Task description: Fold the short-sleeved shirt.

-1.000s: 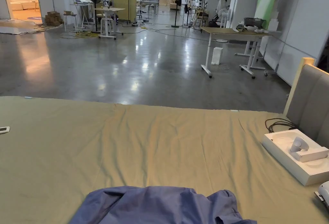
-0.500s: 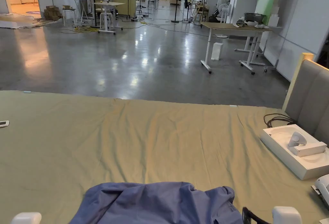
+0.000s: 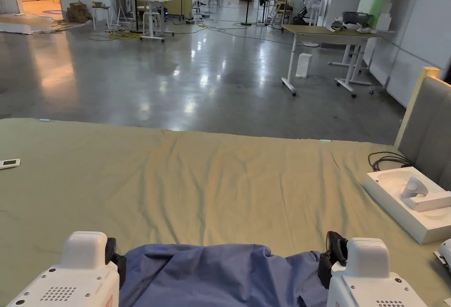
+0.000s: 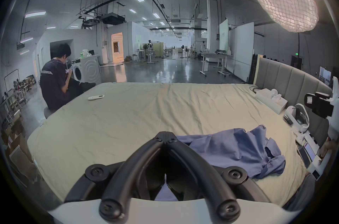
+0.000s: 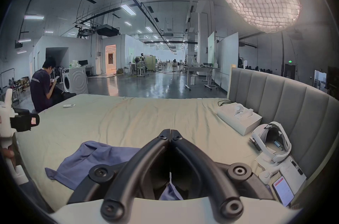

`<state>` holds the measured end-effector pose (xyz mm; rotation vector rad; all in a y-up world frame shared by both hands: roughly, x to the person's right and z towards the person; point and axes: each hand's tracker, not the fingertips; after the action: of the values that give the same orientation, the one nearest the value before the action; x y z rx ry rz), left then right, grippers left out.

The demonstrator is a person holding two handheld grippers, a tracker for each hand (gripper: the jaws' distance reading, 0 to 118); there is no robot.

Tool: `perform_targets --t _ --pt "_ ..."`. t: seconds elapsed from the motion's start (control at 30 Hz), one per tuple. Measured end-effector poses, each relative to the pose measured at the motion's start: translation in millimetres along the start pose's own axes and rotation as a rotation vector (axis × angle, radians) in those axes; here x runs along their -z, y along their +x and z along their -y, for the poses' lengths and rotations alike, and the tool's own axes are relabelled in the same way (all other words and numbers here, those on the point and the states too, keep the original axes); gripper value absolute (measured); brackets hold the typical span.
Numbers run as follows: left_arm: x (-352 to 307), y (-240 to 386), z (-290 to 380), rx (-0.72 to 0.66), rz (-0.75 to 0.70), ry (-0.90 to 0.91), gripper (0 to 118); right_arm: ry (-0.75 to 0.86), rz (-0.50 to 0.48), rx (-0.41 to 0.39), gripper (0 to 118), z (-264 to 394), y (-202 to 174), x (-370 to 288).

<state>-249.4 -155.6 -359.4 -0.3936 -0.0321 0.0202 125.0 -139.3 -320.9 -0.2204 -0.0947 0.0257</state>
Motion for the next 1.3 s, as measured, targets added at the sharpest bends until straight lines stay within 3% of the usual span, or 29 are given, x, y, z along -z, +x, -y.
perform_targets --t 0.2,0.33,0.37,0.43,0.5,0.53,0.77,0.9,1.1,1.13,1.23,1.3 --pt "18 -9 0 0.029 0.000 -0.039 1 -0.025 -0.014 -0.001 0 1 -2 11" --pt "67 -29 -4 0.024 0.034 -0.193 3 -0.056 -0.022 -0.003 0 6 2 25" --pt "81 -33 -5 0.030 0.030 -0.230 10 -0.065 -0.024 -0.003 0 7 2 29" --pt "117 -42 -7 0.027 0.040 -0.294 38 -0.083 -0.024 -0.004 0 11 4 37" --pt "153 -51 -8 -0.010 0.054 -0.383 44 -0.102 -0.024 -0.008 0 13 5 45" --pt "171 -55 -7 -0.039 0.068 -0.428 57 -0.112 -0.023 -0.011 0 15 6 49" --pt "264 -59 5 -0.031 0.050 -0.611 62 -0.177 0.004 -0.026 0 32 18 70" --pt "299 -57 27 -0.115 0.106 -0.752 67 -0.216 0.028 -0.028 0 43 28 76" --pt "309 -34 49 0.019 0.037 -0.785 67 -0.282 0.060 -0.024 0 61 43 82" --pt "306 -30 49 0.037 0.017 -0.768 63 -0.294 0.064 -0.021 0 63 44 82" --pt "301 -16 50 0.120 0.043 -0.717 13 -0.315 0.073 -0.008 0 68 49 85" --pt "300 -8 53 0.146 0.043 -0.710 6 -0.325 0.073 -0.002 0 70 51 86"
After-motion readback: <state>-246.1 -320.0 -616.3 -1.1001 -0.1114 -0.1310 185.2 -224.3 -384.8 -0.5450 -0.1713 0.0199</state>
